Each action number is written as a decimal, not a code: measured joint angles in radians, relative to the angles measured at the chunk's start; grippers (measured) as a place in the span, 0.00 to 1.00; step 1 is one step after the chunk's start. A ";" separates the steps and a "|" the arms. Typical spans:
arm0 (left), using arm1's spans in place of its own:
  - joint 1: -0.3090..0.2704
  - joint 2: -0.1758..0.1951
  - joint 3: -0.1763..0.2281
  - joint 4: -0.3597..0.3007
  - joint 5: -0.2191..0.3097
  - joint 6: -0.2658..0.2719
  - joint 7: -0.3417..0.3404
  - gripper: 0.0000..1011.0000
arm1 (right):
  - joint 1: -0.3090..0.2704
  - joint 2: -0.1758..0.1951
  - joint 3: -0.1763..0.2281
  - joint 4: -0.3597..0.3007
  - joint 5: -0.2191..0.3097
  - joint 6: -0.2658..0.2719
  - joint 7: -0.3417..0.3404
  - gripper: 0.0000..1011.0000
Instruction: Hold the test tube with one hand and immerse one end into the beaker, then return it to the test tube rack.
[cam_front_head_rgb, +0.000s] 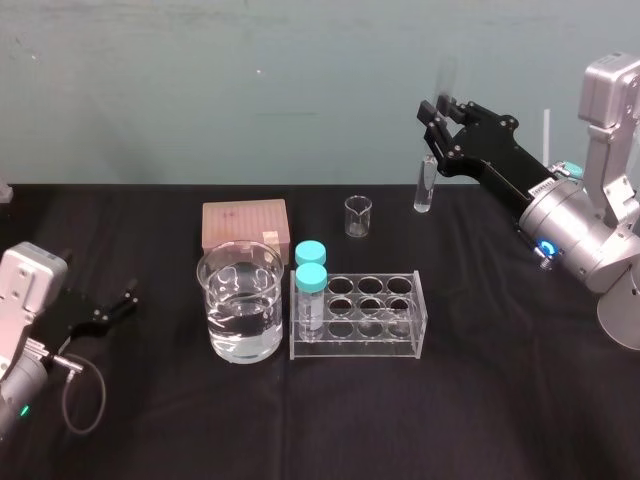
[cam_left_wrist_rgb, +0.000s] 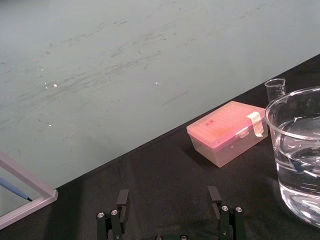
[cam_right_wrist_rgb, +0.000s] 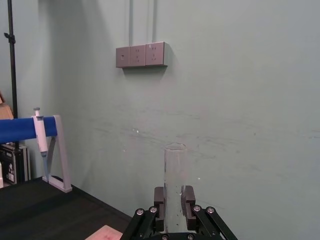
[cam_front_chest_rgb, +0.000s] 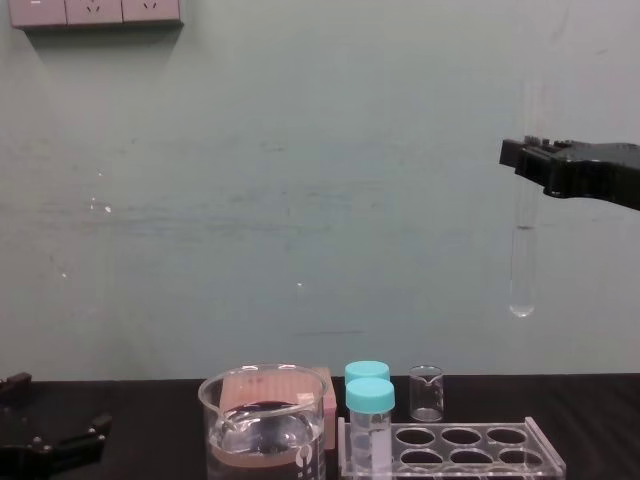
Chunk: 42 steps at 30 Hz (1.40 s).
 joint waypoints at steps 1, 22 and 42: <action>0.000 0.000 0.000 0.000 0.000 0.000 0.000 0.99 | 0.000 0.000 0.000 -0.001 0.000 0.000 0.000 0.23; 0.000 0.000 0.000 0.000 0.000 0.000 0.000 0.99 | -0.012 0.006 0.000 -0.010 0.003 0.009 0.001 0.23; 0.000 0.000 0.000 0.000 0.000 0.000 0.000 0.99 | 0.068 -0.027 -0.050 0.072 -0.006 -0.029 0.058 0.23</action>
